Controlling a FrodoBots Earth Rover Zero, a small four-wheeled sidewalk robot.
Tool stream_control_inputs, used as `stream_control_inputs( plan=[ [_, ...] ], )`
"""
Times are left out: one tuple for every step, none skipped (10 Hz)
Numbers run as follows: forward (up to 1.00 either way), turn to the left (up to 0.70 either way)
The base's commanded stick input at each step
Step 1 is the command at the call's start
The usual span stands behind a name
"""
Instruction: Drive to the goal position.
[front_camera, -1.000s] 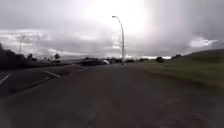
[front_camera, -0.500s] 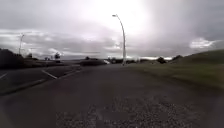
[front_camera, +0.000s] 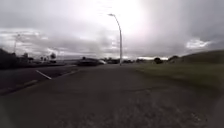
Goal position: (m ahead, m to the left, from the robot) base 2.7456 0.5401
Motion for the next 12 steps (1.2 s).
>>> stream_control_inputs(
  plan=[
    [1.0, 0.0],
    [1.0, 0.0],
    [1.0, 0.0],
    [1.0, 0.0],
    [1.0, 0.0],
    [1.0, 0.0],
    [1.0, 0.0],
    [1.0, 0.0],
    [1.0, 0.0],
    [1.0, 0.0],
    [1.0, 0.0],
    [1.0, 0.0]
  ],
)
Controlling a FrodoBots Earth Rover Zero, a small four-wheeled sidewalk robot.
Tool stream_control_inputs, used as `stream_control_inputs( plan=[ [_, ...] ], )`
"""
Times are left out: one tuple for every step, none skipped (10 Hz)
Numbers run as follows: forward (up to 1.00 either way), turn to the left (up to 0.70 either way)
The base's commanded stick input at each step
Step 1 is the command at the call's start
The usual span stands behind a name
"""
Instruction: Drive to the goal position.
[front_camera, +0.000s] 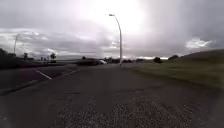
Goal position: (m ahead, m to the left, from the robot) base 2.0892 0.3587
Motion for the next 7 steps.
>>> stream_control_inputs(
  plan=[
    [1.0, 0.0],
    [1.0, 0.0],
    [1.0, 0.0],
    [1.0, 0.0],
    [1.0, 0.0],
    [1.0, 0.0],
    [1.0, 0.0]
  ],
)
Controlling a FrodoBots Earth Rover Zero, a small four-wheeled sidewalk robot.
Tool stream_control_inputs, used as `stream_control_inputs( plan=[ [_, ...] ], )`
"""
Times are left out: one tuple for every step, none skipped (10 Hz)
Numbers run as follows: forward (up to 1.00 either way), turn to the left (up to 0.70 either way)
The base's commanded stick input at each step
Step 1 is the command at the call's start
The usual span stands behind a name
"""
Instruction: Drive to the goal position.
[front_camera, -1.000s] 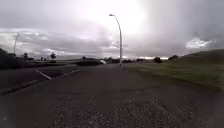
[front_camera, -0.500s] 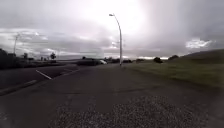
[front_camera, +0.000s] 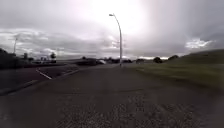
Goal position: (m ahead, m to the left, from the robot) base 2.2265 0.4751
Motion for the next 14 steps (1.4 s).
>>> stream_control_inputs(
  plan=[
    [1.0, 0.0],
    [1.0, 0.0],
    [1.0, 0.0],
    [1.0, 0.0],
    [1.0, 0.0],
    [1.0, 0.0],
    [1.0, 0.0],
    [1.0, 0.0],
    [1.0, 0.0],
    [1.0, 0.0],
    [1.0, 0.0],
    [1.0, 0.0],
    [1.0, 0.0],
    [1.0, 0.0]
  ],
)
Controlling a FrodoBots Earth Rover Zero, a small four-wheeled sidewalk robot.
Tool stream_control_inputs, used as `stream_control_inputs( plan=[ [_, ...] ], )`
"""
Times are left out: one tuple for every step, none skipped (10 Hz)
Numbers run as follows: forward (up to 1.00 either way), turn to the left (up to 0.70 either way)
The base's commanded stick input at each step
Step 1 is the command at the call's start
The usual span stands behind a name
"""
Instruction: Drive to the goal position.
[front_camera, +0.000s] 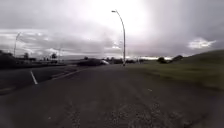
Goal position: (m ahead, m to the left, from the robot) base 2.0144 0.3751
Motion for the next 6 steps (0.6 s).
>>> stream_control_inputs(
  plan=[
    [1.0, 0.0],
    [1.0, 0.0],
    [1.0, 0.0],
    [1.0, 0.0],
    [1.0, 0.0],
    [1.0, 0.0]
  ],
)
